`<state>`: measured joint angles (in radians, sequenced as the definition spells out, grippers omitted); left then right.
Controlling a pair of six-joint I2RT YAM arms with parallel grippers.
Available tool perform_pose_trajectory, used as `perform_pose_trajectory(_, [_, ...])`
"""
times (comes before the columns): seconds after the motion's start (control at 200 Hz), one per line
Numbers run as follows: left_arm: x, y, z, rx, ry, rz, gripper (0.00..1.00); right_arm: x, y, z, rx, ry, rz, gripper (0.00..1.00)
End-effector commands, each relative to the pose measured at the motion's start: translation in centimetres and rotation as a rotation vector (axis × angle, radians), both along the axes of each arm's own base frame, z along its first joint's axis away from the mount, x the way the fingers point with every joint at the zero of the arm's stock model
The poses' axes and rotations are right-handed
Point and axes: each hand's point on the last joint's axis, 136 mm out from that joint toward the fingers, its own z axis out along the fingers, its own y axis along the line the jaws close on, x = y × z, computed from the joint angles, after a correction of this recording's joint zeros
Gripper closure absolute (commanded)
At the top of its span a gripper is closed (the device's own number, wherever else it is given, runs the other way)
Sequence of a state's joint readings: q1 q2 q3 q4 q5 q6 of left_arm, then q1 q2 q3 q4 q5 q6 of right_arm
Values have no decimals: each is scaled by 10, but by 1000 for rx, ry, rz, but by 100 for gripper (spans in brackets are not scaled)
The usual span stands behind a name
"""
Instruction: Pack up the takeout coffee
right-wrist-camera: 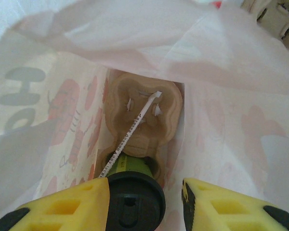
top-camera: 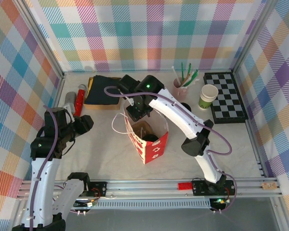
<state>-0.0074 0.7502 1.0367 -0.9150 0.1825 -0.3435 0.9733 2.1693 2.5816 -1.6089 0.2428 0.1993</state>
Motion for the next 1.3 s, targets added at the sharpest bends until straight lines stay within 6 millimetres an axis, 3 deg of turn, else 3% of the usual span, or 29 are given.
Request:
perform_pose_trajectory(0.0, [-3, 3, 5, 11, -7, 5, 47, -8, -19, 19, -6, -7, -20, 53])
perform_pose_trajectory(0.315, [-2, 4, 10, 15, -15, 10, 47, -21, -24, 50, 73, -45, -5, 48])
perform_pose_trajectory(0.83, [2, 5, 16, 22, -21, 10, 47, -62, -29, 129, 353, -101, 79, 41])
perform_pose_trajectory(1.025, [3, 5, 17, 23, -21, 8, 47, -71, -38, 152, 449, -141, 95, 25])
perform_pose_trajectory(1.095, [4, 5, 17, 23, -19, 5, 46, -72, -43, 157, 463, -164, 90, 0])
perform_pose_trajectory(1.296, [8, 5, 21, 29, -21, 3, 44, -70, -67, 168, 460, -251, 55, 1])
